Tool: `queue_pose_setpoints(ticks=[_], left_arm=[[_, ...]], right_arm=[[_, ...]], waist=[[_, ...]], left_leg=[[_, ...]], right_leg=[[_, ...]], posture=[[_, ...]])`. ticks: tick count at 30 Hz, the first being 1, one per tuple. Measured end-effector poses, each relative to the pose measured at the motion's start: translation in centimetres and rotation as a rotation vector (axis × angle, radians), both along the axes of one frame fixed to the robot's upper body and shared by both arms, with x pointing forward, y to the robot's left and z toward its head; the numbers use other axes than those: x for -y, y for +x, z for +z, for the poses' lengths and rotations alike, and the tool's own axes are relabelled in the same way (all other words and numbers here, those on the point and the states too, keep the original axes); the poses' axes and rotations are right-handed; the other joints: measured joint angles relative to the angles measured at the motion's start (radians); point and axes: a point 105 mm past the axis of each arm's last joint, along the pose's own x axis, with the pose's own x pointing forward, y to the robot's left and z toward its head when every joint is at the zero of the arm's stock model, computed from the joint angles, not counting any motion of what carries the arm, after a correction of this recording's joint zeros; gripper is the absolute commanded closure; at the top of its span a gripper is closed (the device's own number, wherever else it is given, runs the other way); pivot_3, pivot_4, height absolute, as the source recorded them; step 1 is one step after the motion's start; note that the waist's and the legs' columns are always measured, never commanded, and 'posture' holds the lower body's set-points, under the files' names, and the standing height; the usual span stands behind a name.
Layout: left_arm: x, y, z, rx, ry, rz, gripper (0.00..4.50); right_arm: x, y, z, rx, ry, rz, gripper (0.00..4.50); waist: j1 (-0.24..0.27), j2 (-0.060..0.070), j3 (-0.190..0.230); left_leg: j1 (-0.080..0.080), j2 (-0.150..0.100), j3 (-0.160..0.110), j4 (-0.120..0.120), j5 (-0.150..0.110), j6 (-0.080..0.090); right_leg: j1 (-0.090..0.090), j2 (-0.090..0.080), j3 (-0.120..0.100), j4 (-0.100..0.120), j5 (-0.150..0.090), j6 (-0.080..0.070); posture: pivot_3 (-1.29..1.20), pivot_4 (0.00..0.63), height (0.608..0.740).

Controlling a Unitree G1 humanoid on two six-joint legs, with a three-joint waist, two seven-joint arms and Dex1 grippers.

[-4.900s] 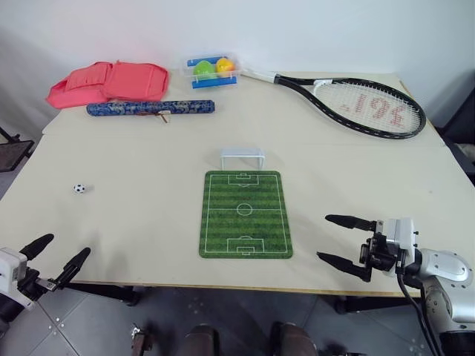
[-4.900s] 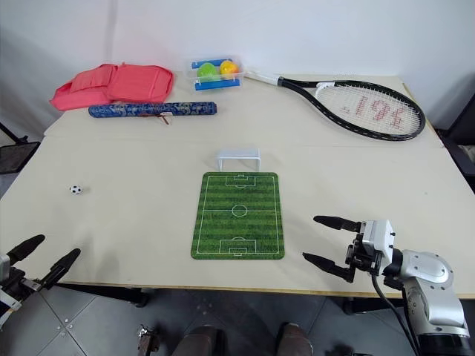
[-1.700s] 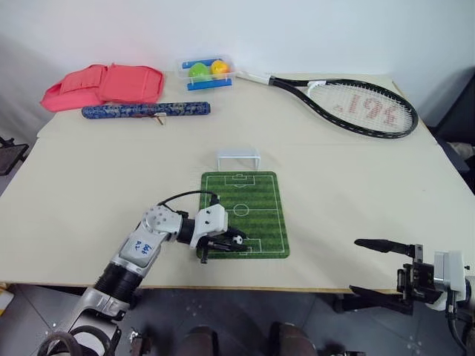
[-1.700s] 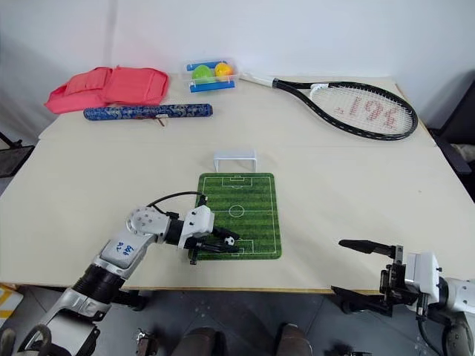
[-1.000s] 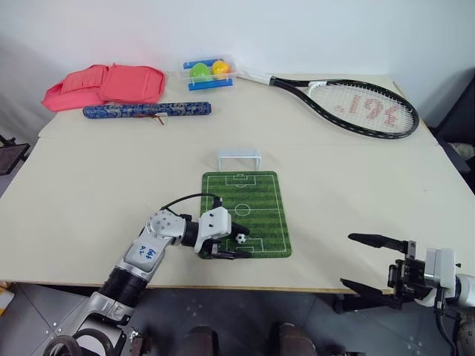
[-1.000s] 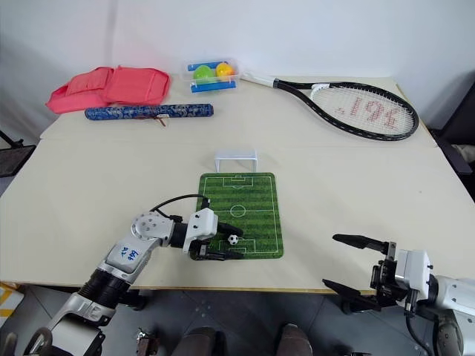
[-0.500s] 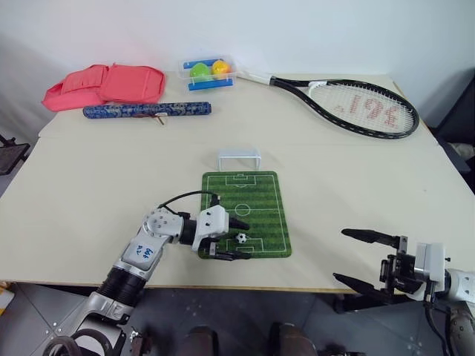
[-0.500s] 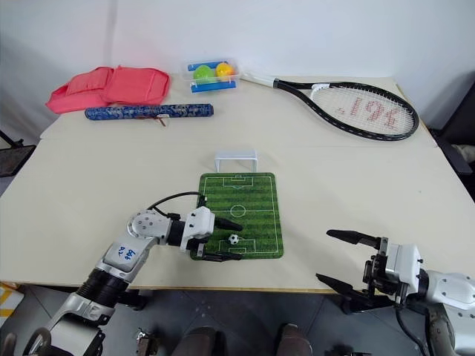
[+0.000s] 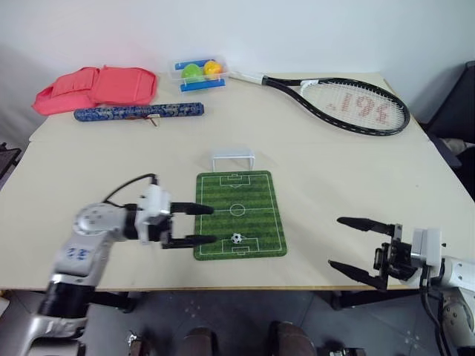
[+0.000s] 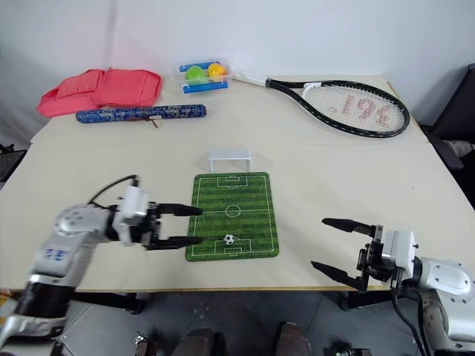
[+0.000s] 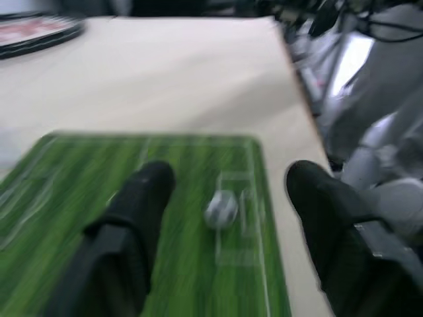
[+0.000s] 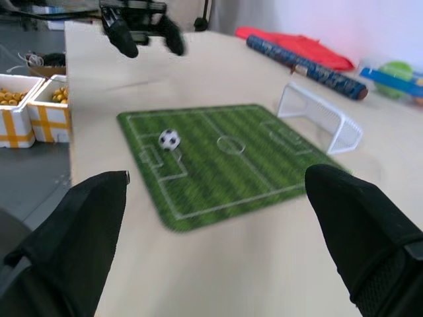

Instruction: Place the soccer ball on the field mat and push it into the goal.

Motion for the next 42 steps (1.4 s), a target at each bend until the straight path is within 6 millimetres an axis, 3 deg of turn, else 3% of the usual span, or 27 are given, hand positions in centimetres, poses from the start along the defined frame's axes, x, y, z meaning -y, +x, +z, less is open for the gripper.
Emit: queue_pose_setpoints(ticks=[6,14,20,26,35,38,39,42], left_arm=[[-0.7,-4.3,-4.0,-0.156,0.005,0.031,4.45],[2.8,-5.7,-5.2,-0.149,-0.061,0.014,4.45],[5.6,-3.4,-5.0,-0.104,-0.085,0.002,4.45],[7.6,-0.1,-6.2,-0.102,-0.05,0.07,4.45],[10.1,4.0,-4.8,-0.062,-0.118,0.179,4.45],[9.2,7.9,-3.2,0.005,-0.208,0.393,4.45],[8.0,9.5,-2.2,0.062,-0.227,0.484,4.45],[5.5,10.8,-0.4,0.185,-0.258,0.56,4.45]], right_arm=[[0.2,0.8,0.0,-0.011,0.002,0.019,0.0],[-0.3,0.8,-0.6,-0.038,-0.017,0.094,0.0],[-0.4,0.5,-0.8,-0.026,-0.04,0.137,0.0],[0.0,-0.5,-1.8,-0.069,-0.039,0.109,0.0],[0.0,-1.4,-1.8,-0.055,-0.005,0.016,0.0],[0.0,-0.7,-1.7,-0.026,0.067,-0.093,0.0],[-0.1,-0.5,-1.6,-0.015,0.093,-0.133,0.0],[0.3,0.1,-1.6,-0.006,0.126,-0.227,0.0]], waist=[[0.017,0.0,0.0],[0.017,0.001,0.0],[0.017,0.001,0.0],[0.018,0.002,0.0],[0.017,0.002,0.0],[0.019,0.001,0.0],[0.019,0.001,0.0],[0.014,0.001,0.0]], left_leg=[[-0.001,0.0,0.0,0.0,-0.001,0.0],[0.0,0.0,0.0,0.001,-0.001,0.0],[0.0,0.0,0.0,0.001,-0.001,0.0],[-0.001,0.0,0.001,0.002,-0.001,0.0],[-0.001,0.0,0.001,0.004,-0.001,0.0],[-0.001,0.0,0.0,0.007,-0.001,0.0],[-0.001,0.0,0.0,0.008,-0.001,0.0],[-0.001,0.0,0.001,0.007,-0.001,0.0]], right_leg=[[0.0,0.0,0.0,-0.001,0.0,0.0],[0.0,0.0,0.0,-0.001,0.0,0.0],[0.0,0.0,0.0,0.0,0.0,0.0],[0.0,0.0,0.0,0.0,0.0,0.0],[0.0,0.0,0.0,0.0,0.0,0.0],[0.0,0.0,0.0,0.002,0.001,0.0],[0.0,0.0,0.0,0.002,0.001,0.0],[0.0,0.0,0.001,0.001,0.001,0.001]], posture=[[0.0,0.15,0.74],[0.0,0.15,0.74],[0.0,0.15,0.74],[0.0,0.15,0.74],[0.0,0.15,0.74],[0.0,0.15,0.74],[0.0,0.15,0.74],[0.0,0.15,0.74]])
